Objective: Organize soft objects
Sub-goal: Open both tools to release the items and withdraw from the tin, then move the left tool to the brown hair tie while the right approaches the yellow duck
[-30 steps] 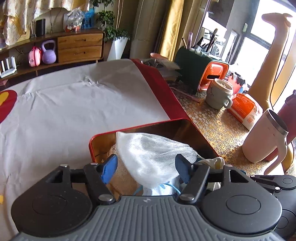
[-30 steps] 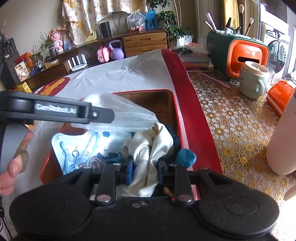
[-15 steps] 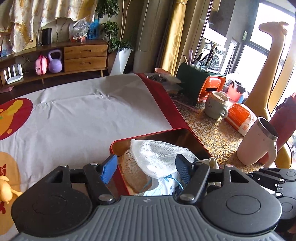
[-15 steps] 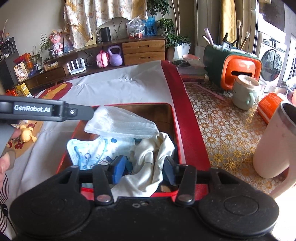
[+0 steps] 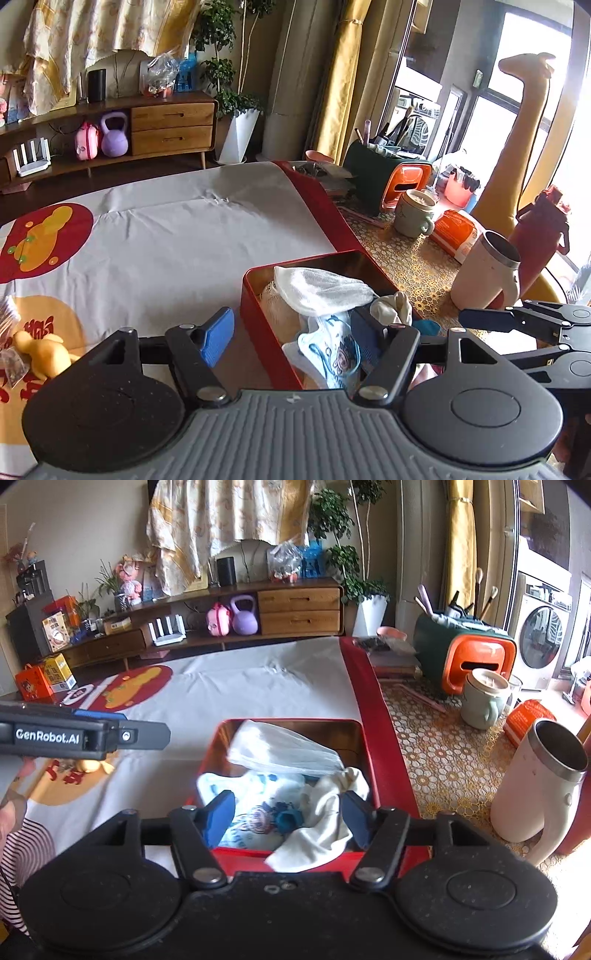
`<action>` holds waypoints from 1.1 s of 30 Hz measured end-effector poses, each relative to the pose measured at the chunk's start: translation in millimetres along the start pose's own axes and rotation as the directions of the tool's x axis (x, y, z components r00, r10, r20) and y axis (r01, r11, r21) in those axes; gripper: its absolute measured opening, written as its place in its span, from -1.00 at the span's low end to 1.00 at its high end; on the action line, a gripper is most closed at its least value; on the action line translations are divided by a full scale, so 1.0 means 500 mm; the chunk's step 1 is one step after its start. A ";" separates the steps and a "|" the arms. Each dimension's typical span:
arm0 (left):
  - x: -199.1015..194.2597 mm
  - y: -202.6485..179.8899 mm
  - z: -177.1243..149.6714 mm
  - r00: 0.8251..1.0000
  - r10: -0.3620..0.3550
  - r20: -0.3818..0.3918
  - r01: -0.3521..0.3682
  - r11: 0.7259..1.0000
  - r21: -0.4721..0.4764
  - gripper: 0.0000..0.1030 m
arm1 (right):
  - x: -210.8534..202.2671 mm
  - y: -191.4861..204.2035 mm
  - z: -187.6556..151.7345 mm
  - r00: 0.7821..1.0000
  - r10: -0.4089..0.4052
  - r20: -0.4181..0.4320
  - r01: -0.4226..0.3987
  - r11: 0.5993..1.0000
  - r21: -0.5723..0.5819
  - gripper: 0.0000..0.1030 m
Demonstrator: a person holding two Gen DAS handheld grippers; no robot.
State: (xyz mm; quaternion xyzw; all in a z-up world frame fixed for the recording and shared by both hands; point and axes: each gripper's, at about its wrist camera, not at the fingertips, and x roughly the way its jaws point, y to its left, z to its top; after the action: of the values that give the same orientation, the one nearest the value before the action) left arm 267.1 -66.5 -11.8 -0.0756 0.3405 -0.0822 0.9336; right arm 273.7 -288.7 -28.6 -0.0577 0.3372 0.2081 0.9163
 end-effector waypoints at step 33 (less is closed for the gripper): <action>-0.291 0.269 -0.126 0.996 0.075 0.037 -0.069 0.988 -0.137 0.80 | -0.069 0.337 0.006 0.971 0.239 0.018 -0.236 0.966 -0.107 0.86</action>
State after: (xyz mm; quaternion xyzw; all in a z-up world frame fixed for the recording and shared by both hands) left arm 130.0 89.3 4.7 -0.1280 0.3281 -0.0235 0.9357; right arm 181.2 -147.0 1.6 -0.0614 0.3163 0.3348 0.8855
